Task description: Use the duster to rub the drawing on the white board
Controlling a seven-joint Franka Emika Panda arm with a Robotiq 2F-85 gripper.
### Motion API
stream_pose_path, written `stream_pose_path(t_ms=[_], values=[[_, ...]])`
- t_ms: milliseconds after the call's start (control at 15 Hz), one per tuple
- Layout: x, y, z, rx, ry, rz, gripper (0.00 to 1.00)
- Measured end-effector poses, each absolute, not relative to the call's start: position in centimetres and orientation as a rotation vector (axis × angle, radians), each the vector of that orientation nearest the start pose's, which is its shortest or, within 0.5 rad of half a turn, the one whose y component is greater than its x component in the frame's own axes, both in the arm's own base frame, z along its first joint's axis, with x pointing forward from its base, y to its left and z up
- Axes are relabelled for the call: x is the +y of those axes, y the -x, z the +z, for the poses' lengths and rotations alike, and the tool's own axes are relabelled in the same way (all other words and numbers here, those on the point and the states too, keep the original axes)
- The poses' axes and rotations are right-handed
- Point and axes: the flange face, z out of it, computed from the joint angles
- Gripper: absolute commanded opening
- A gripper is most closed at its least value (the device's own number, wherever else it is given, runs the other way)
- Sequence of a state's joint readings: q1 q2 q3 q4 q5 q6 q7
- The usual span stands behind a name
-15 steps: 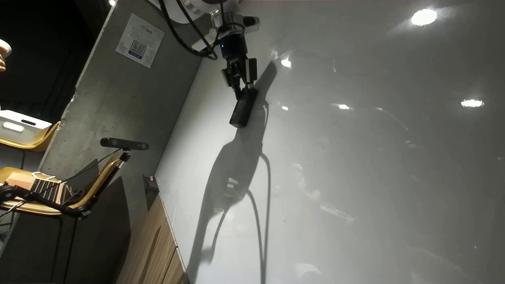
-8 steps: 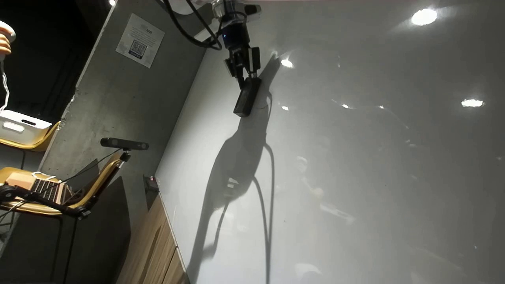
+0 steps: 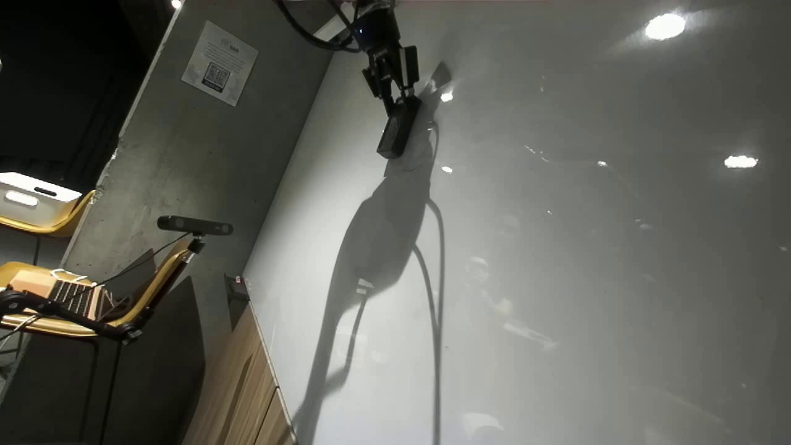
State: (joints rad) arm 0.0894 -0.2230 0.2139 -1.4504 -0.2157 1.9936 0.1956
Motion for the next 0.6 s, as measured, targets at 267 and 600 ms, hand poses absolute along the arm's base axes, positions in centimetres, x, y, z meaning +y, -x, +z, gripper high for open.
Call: stream_pose_path(t_ms=[267,600], values=[[13.1,-46.3,84.9,-0.168,2.959,-1.219,0.29],[9.1,-46.6,83.8,-0.117,2.983,-1.161,0.29]])
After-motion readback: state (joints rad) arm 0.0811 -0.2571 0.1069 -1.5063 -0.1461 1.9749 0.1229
